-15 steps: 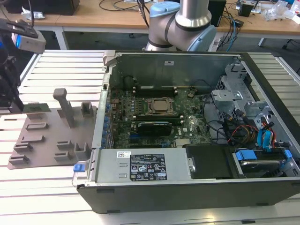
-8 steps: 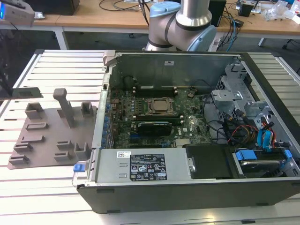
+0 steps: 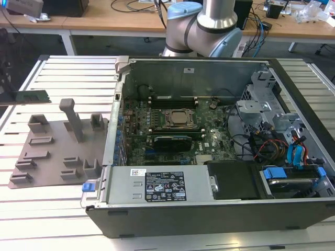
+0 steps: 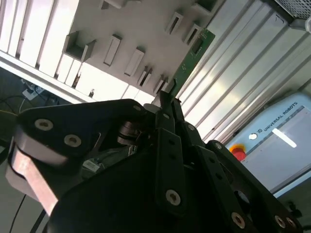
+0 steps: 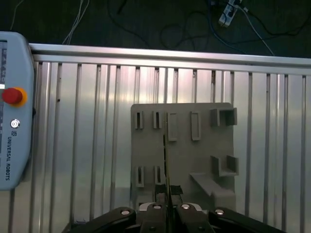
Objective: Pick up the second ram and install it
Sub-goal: 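Pick up the second ram and move it above second insertion slot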
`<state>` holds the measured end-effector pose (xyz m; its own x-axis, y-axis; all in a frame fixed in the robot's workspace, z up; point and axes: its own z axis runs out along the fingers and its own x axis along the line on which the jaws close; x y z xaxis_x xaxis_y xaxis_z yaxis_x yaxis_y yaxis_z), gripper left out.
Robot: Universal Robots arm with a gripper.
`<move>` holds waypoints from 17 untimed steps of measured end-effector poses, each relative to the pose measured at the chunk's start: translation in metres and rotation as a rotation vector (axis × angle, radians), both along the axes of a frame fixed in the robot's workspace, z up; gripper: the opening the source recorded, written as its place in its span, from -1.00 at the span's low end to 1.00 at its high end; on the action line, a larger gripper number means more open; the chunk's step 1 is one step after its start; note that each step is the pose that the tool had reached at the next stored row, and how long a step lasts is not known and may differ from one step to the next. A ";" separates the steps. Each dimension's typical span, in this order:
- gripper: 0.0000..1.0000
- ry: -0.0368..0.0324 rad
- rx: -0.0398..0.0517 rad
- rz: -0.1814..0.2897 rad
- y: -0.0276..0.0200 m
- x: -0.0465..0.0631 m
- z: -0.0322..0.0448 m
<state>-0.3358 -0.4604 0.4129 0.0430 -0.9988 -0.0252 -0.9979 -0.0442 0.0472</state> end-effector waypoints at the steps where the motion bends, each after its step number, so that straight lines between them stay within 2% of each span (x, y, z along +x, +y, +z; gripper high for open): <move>1: -0.73 0.0001 -0.0003 0.000 0.0001 0.005 -0.0001; 3: -0.73 0.0004 -0.0004 0.000 0.0001 0.015 -0.0007; 5: -0.73 0.0015 -0.0004 0.000 0.0002 0.032 -0.0021; 8: -0.73 0.0024 -0.0004 0.000 0.0011 0.063 -0.0047; 10: -0.73 0.0027 -0.0003 0.000 0.0015 0.079 -0.0059; 12: -0.73 0.0030 -0.0005 0.000 0.0018 0.088 -0.0064; 17: -0.73 0.0057 -0.0005 0.000 0.0046 0.138 -0.0101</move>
